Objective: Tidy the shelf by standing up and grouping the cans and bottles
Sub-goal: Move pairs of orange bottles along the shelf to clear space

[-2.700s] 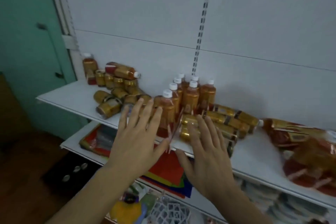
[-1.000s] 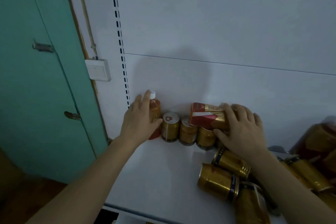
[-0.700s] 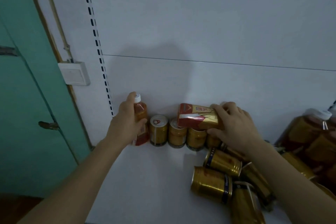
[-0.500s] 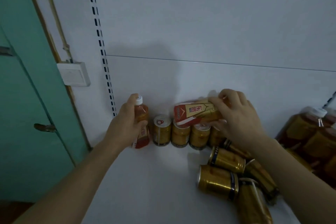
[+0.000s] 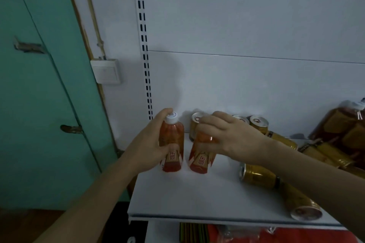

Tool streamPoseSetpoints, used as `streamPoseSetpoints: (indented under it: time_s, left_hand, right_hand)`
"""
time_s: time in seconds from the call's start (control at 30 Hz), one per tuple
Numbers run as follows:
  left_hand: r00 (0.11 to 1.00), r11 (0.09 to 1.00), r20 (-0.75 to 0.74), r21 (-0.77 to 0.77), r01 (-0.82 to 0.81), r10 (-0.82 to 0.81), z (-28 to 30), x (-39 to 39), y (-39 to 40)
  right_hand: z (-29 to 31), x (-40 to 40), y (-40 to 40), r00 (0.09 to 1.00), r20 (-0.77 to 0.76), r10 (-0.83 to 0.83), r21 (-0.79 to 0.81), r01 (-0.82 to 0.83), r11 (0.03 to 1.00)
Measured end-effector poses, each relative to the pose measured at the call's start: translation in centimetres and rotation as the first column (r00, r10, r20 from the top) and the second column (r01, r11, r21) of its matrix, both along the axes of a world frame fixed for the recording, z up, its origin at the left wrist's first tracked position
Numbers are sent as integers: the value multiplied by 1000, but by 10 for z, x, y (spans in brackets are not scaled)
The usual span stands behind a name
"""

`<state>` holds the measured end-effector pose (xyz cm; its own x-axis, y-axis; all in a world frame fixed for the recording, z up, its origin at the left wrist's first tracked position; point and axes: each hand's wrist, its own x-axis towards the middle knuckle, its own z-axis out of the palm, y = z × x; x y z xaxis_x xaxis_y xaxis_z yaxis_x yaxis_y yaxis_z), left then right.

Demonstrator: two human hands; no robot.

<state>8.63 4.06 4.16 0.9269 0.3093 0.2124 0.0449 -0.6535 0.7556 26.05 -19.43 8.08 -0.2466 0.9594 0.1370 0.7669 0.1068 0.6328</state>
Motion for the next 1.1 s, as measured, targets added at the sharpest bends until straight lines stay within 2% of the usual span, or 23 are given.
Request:
streamPoseSetpoints:
  time_s: [0.1,0.17,0.23,0.3,0.33,0.37,0.4,0.43,0.47,0.5,0.53,0.67,0.87,1.0,1.1]
  left_hand:
    - [999,999,25,-38,31,-30,-4,-2,-3]
    - [999,995,34,-95,25,-21,-8,-1,-4]
    - [999,989,33,-149,6,-1,-12,-1,-4]
    - [1000,987,22,-162,-12,16,-15,-2,-4]
    - [1000,987,13,-157,-20,22,-16,-2,-4]
    - [1000,988,6,-153,-28,30,-16,-2,-4]
    - [999,987,3,-154,-36,36,-17,-2,-3]
    - [999,987,-1,-157,-39,39,-18,-2,-3]
    - [999,987,-3,-157,-39,39,-20,-2,-3]
    - [999,988,-3,-151,-36,36,-21,-2,-3]
    - [1000,989,4,-143,-28,29,-23,-3,-2]
    - [999,988,29,-151,18,-13,-29,-7,-3]
    - [995,970,74,-232,76,-60,-36,-7,-9]
    - [993,954,116,-297,39,-5,-44,-18,-25]
    - [971,945,238,-323,46,34,-38,-25,-56]
  right_hand:
    - [-11,-7,-2,999,-34,-10,58,12,998]
    - [-15,-13,-5,992,-97,-76,82,84,993]
    - [-24,-21,-11,962,-213,-169,110,196,974]
    - [-39,-31,-19,878,-440,-189,179,292,940]
    - [-46,-36,-21,773,-610,-173,205,365,908]
    - [-53,-41,-22,609,-777,-159,186,464,866]
    - [-58,-46,-19,407,-902,-146,119,557,822]
    - [-63,-50,-13,218,-969,-117,43,615,788]
    - [-70,-52,-6,75,-994,-76,-12,633,774]
    - [-76,-53,1,-15,-999,-40,-41,630,776]
    - [-83,-54,7,-65,-998,-13,-51,624,780]
    - [-102,-51,22,-85,-992,88,12,648,761]
    - [-99,-57,20,-130,-978,165,45,639,768]
    - [-98,-78,4,-70,-976,207,105,679,726]
    - [-90,-98,-20,-44,-948,315,187,722,666]
